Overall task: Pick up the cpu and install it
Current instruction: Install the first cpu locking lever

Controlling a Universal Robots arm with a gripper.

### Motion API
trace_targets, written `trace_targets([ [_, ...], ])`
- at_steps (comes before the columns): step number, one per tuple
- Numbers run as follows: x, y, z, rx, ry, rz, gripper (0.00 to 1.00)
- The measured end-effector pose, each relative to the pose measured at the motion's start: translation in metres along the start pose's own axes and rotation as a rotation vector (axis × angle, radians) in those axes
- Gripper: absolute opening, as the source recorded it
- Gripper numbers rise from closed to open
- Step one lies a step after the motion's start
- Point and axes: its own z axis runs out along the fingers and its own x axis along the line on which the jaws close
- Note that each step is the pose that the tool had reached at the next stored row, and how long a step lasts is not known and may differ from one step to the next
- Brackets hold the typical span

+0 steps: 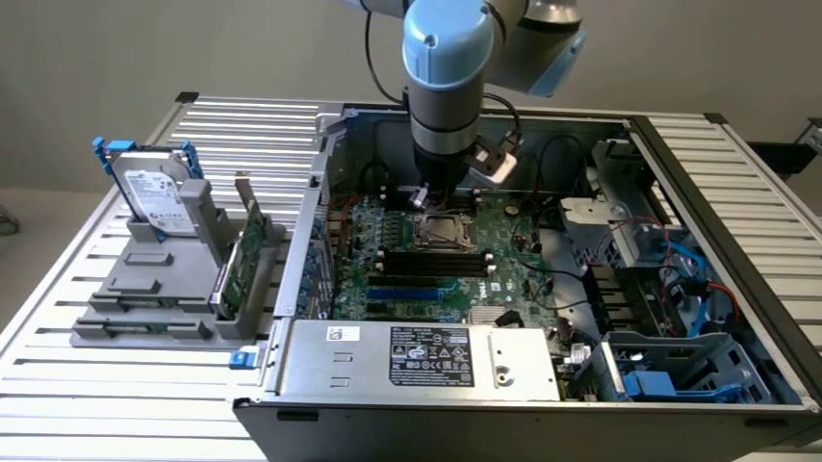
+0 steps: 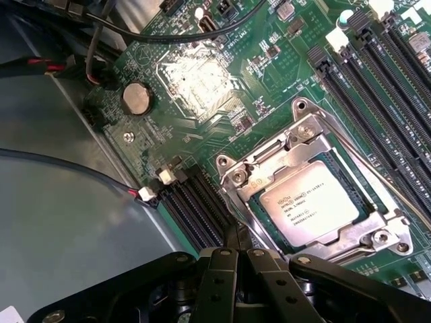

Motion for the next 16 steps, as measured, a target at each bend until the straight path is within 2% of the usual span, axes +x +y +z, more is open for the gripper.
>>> trace_targets([
  [11, -0.0001, 0.0011, 0.0023, -0.0044, -0.0003, 0.01, 0.11],
  [13, -0.0001, 0.0012, 0.0024, -0.0084, 0.0008, 0.021, 0.11],
  [16, -0.0001, 0.0012, 0.0024, -0.0098, 0.0004, 0.031, 0.11],
])
